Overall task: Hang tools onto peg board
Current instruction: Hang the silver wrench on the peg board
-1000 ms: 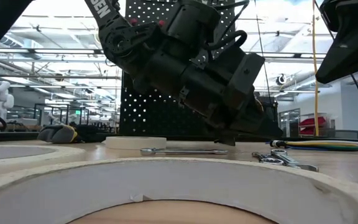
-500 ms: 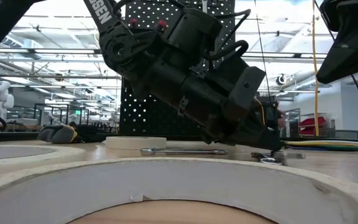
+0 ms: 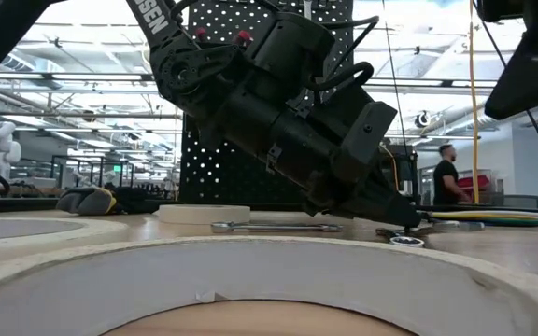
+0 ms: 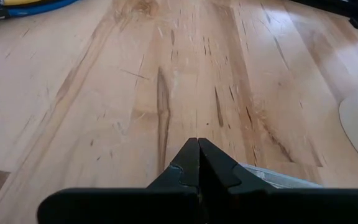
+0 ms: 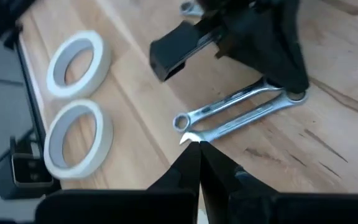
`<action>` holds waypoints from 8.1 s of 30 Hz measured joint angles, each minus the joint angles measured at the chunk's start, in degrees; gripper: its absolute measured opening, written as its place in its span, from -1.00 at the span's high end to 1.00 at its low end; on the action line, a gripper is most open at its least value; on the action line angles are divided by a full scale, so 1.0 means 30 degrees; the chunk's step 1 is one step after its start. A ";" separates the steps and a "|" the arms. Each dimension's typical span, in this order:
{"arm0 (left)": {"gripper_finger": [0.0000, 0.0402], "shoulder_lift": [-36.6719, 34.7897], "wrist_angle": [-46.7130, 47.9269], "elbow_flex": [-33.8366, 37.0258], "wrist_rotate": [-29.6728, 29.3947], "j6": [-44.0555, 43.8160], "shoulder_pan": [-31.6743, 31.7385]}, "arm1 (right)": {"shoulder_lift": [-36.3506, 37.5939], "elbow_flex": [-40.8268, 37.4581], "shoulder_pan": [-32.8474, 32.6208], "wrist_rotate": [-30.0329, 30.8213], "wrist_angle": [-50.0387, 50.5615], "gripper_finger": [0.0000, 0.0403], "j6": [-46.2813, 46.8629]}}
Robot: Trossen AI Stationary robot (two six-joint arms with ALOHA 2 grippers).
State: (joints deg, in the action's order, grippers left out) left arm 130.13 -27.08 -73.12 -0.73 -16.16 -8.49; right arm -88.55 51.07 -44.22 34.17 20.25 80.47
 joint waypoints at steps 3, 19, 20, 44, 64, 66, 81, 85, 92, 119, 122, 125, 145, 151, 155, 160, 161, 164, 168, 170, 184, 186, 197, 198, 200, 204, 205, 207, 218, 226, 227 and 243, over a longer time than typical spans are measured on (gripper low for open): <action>1.00 0.0000 0.0036 0.0000 0.0006 -0.0007 0.0000 | 0.0000 0.0005 0.0011 -0.0012 -0.0125 1.00 -0.0620; 1.00 0.0000 0.0148 0.0015 0.0028 -0.0517 0.0000 | -0.0074 0.0003 0.1001 -0.2649 0.1582 0.57 0.9051; 1.00 0.0005 0.0154 0.0015 0.0056 -0.0517 0.0000 | -0.0091 0.0000 0.1065 -0.2759 0.1612 0.52 0.9238; 1.00 0.0015 0.0979 0.0015 -0.0073 -0.0517 -0.0226 | -0.2543 0.0000 0.3384 -0.5967 -0.0574 0.23 0.9418; 1.00 0.0015 0.0972 0.0036 0.0026 -0.0503 -0.0226 | -0.2543 0.0007 0.4744 -0.7538 -0.0676 0.23 0.9011; 1.00 0.0015 0.0972 0.0036 0.0036 -0.0503 -0.0226 | -0.2543 0.0007 0.4859 -0.7533 -0.0669 0.23 0.9011; 1.00 0.0013 0.0973 0.0044 0.0066 -0.0495 -0.0204 | -0.3204 0.0029 0.5220 -0.8955 -0.1787 0.23 0.9462; 1.00 0.0015 0.0972 0.0047 0.0073 -0.0498 -0.0197 | -0.4356 0.0929 0.5219 -0.9250 -0.2196 0.23 0.9113; 1.00 0.0007 0.0928 0.0115 0.0028 -0.0190 -0.0197 | -0.6269 0.4320 0.5257 -0.9557 0.2474 0.36 0.8336; 0.73 -0.1815 0.3456 0.0226 0.0284 0.0613 -0.0801 | -0.5592 0.4954 0.4470 -0.8232 0.5875 0.99 0.8054; 0.72 -0.2577 0.3436 0.0193 0.0415 0.1354 -0.0787 | -0.5022 0.5027 0.4340 -0.8052 0.6816 0.99 0.8052; 0.72 -0.3112 0.3648 0.0168 0.0566 0.2285 -0.0749 | -0.4850 0.5004 0.4189 -0.8393 0.7718 0.99 0.7866; 0.78 -1.0704 0.2164 0.5865 -0.0604 0.3387 -0.1258 | -0.0607 0.5041 0.0907 -0.2620 0.9827 0.99 1.1144; 0.79 -1.3373 -0.3854 1.0109 -0.0787 -0.1200 -0.0769 | 0.0442 0.5034 0.0234 0.0908 1.0340 0.99 1.0289; 0.79 -1.3341 -0.7192 1.0921 0.0729 -0.6442 -0.0557 | 0.0823 0.5034 0.0488 0.3025 1.0166 0.99 0.8311; 0.79 -1.3114 -0.8436 1.0854 0.0707 -1.1317 -0.0699 | 0.1243 0.5042 0.1474 0.4407 0.9714 0.99 0.5857; 0.78 -1.3114 -0.8436 1.0774 0.0707 -1.1465 -0.0693 | 0.1316 0.5042 0.1794 0.4494 0.9310 0.99 0.5129; 0.72 -1.3114 -0.8347 1.0452 0.0675 -1.1873 -0.0692 | 0.1536 0.5042 0.2544 0.4369 0.7003 0.99 0.2093; 0.55 -1.3114 -0.8313 0.9777 0.0664 -1.1937 -0.0706 | 0.1632 0.5042 0.3508 0.3417 0.3189 0.99 -0.2538; 0.45 -1.3114 -0.8226 0.9461 0.0720 -1.1789 -0.0776 | 0.1639 0.5042 0.3914 0.2877 0.1731 0.99 -0.4287; 0.22 -1.3165 -0.7848 0.9180 -0.0526 -0.6589 -0.1107 | 0.1639 0.5034 0.5637 0.0424 -0.2352 0.99 -0.8112; 0.22 -1.3165 -0.7745 0.9180 -0.0447 -0.6481 -0.1107 | 0.1639 0.5027 0.5720 0.0190 -0.2315 0.99 -0.8056; 0.22 -1.3708 -0.5588 0.9173 0.6564 -0.6492 0.0098 | 0.1708 0.5056 0.5718 -0.0511 -0.1803 0.99 -0.7462; 0.22 -1.3859 -0.5097 0.9173 0.6828 -0.6484 0.0334 | 0.1767 0.5056 0.5709 -0.0543 -0.1726 0.99 -0.7450; 0.22 -1.4112 -0.4543 0.9173 0.6977 -0.6472 0.0630 | 0.1841 0.5064 0.5687 -0.0535 -0.1747 0.99 -0.7426; 0.22 -1.4526 -0.4637 0.9173 0.6900 -0.5878 0.0913 | 0.1901 0.5064 0.5600 -0.0438 -0.1740 0.99 -0.7426; 0.22 -1.4562 -0.4783 0.9173 0.6544 -0.5661 0.0918 | 0.1902 0.5064 0.5586 -0.0428 -0.1783 0.99 -0.7459; 0.22 -1.4579 -0.5189 0.9173 0.5714 -0.5234 0.0925 | 0.1909 0.5064 0.5585 -0.0426 -0.1980 0.99 -0.7466; 0.22 -1.4586 -0.6853 0.9173 0.3438 -0.4976 0.0802 | 0.1909 0.5064 0.6002 -0.0384 -0.3578 0.99 -0.9010; 0.22 -1.4579 -0.7374 0.9173 0.3129 -0.4976 0.0787 | 0.1880 0.5064 0.6895 -0.1238 -0.4644 0.99 -1.0120; 0.22 -1.4579 -0.7450 0.9173 0.3083 -0.4976 0.0801 | 0.1880 0.5064 0.6996 -0.1579 -0.4756 0.99 -1.0183; 0.77 -1.4582 -0.8084 0.9173 0.3090 -0.4838 0.0823 | 0.1851 0.5064 0.7122 -0.2492 -0.5264 0.99 -1.0563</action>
State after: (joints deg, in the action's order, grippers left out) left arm 86.38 -51.33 -45.60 8.54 -30.68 -6.02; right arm -83.00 66.26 -22.85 26.70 4.46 48.78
